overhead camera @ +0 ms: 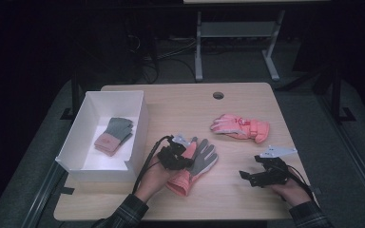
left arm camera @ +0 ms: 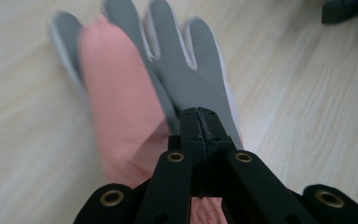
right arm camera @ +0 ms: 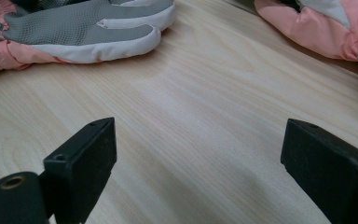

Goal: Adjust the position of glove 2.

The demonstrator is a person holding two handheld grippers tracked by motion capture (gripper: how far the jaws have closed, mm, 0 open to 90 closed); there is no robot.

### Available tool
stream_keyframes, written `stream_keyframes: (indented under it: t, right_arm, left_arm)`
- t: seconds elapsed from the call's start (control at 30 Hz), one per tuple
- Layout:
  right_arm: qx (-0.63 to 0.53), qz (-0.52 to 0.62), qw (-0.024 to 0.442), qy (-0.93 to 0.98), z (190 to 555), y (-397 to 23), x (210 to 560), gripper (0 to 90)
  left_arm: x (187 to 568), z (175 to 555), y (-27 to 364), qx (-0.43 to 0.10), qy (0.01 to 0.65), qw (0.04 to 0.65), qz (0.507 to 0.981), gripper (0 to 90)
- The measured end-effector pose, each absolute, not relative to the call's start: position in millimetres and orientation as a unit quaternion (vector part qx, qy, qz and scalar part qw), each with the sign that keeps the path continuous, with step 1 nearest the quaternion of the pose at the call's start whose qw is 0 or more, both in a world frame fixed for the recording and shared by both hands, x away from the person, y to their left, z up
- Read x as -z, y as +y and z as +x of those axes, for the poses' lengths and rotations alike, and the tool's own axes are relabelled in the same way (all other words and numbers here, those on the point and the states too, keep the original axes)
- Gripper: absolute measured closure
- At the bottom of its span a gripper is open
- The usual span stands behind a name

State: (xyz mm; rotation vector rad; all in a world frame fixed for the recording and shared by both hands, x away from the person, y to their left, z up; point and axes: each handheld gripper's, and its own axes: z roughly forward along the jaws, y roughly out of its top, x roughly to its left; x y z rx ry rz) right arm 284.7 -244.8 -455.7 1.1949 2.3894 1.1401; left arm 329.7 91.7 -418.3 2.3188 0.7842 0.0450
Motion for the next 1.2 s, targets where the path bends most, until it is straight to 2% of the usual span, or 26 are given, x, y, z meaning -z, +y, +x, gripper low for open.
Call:
stream_keyframes:
  t: [0.33, 0.63, 0.9, 1.2]
  right_arm:
    - [-0.39, 0.406, 0.118, 0.818, 284, -244, 456, 10.3]
    - [-0.39, 0.406, 0.119, 0.818, 284, -244, 456, 10.3]
    - [-0.39, 0.409, 0.119, 0.816, 284, -246, 456, 10.3]
    - [-0.389, 0.409, 0.119, 0.817, 284, -248, 455, 10.5]
  left_arm:
    - [401, 330, 106, -0.096, 0.343, 0.334, 0.873, 89.7]
    - [418, 340, 110, -0.104, 0.362, 0.301, 0.876, 89.7]
    - [427, 340, 115, -0.064, 0.373, 0.302, 0.875, 89.7]
    - [430, 321, 110, -0.03, 0.345, 0.308, 0.886, 89.6]
